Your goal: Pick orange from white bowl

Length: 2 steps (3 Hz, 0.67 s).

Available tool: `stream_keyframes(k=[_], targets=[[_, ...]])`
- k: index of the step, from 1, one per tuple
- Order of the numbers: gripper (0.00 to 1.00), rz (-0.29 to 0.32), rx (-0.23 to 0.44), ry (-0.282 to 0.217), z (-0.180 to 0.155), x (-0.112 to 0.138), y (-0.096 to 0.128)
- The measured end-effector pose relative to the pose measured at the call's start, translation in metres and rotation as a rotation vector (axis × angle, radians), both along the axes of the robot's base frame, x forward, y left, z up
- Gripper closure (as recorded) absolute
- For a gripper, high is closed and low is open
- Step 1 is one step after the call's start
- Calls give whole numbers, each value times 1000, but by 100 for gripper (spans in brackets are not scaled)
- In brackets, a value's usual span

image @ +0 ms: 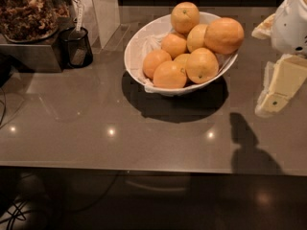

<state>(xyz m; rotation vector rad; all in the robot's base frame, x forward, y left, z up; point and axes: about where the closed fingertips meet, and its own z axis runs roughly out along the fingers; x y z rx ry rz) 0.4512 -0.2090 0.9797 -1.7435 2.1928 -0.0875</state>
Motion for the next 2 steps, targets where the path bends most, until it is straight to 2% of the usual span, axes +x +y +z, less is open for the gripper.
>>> stream_keyframes(k=[1, 2], targets=[[0, 46, 28, -76, 21, 34, 11], [0, 60, 44, -167, 58, 70, 11]])
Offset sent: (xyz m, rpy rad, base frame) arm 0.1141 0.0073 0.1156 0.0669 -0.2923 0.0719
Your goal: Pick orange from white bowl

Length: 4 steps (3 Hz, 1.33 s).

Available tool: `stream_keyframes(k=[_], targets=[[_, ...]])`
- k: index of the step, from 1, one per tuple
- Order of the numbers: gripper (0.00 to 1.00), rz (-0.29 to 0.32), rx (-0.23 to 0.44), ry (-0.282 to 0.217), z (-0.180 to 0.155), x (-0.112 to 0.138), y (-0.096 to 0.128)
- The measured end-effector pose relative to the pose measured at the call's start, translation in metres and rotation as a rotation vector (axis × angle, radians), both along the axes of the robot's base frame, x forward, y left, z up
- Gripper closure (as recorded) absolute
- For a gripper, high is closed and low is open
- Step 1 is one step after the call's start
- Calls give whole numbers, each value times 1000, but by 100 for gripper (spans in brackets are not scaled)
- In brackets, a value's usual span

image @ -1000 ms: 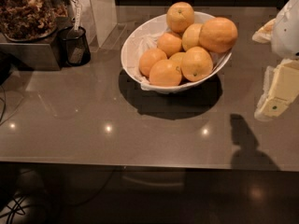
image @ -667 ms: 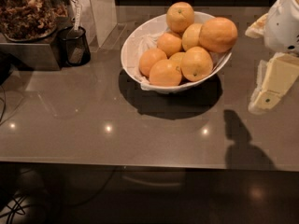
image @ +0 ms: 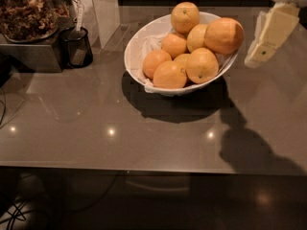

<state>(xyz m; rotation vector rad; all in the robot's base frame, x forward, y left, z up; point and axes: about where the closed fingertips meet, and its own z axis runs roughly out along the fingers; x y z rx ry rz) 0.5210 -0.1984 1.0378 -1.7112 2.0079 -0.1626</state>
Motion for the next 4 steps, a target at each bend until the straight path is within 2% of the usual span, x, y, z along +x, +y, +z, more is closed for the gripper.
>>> stream_keyframes(k=[1, 2, 3, 4], targets=[[0, -2, 14, -45, 20, 4, 1], [0, -8, 45, -40, 15, 15, 1], [0, 37, 103, -47, 11, 76, 22], [0, 35, 104, -44, 9, 77, 21]])
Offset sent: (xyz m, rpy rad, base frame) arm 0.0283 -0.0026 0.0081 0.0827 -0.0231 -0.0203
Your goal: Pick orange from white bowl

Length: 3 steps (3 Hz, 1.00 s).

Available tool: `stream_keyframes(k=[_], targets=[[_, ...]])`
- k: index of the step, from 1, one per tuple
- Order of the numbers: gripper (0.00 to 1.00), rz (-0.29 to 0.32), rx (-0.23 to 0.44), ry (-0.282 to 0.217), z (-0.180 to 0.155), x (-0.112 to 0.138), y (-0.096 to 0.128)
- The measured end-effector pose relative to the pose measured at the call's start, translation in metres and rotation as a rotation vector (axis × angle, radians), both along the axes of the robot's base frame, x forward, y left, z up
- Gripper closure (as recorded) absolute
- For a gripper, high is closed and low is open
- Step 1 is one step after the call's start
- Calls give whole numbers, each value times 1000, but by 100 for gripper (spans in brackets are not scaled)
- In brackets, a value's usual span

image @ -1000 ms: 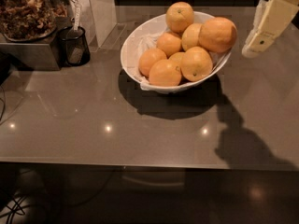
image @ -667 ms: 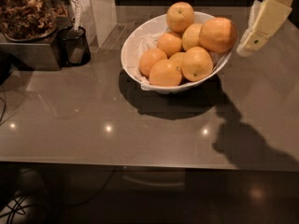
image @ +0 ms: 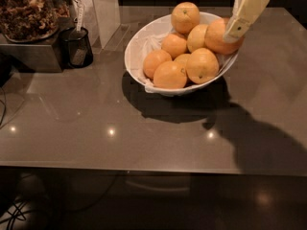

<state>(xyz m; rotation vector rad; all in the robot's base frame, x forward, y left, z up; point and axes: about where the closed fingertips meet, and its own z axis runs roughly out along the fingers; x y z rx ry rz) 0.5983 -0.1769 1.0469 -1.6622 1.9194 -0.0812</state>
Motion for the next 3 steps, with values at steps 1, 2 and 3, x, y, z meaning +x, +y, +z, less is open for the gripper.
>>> stream_keyframes(k=[1, 2, 3], targets=[[0, -26, -2, 46, -19, 5, -8], [0, -63, -2, 62, -32, 10, -13], [0, -83, 0, 77, -41, 15, -16]])
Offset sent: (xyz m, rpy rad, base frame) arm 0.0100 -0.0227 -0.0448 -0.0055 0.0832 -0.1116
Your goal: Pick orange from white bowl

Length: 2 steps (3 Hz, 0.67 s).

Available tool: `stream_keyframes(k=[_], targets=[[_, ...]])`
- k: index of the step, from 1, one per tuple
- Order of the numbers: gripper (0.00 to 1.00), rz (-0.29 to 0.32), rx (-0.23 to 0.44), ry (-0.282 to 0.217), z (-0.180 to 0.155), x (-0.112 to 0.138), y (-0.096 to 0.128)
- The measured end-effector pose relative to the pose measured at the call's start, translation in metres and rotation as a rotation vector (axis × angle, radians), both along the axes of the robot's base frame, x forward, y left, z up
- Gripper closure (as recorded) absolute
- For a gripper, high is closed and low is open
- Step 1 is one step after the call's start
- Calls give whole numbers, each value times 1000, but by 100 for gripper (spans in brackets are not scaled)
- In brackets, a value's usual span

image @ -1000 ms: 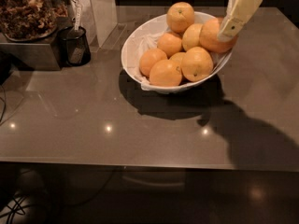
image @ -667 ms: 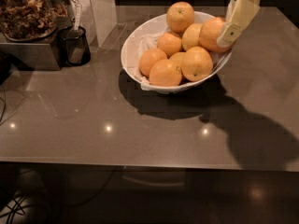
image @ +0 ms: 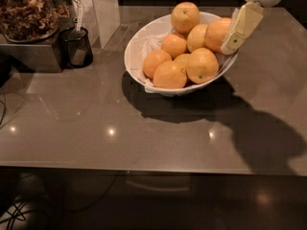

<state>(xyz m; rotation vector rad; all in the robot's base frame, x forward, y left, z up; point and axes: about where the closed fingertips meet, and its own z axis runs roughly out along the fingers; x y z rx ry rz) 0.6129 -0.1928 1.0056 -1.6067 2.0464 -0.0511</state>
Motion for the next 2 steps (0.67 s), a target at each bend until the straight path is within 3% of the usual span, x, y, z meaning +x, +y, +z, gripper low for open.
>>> stream_keyframes(k=[2], targets=[[0, -3, 2, 27, -14, 7, 2]])
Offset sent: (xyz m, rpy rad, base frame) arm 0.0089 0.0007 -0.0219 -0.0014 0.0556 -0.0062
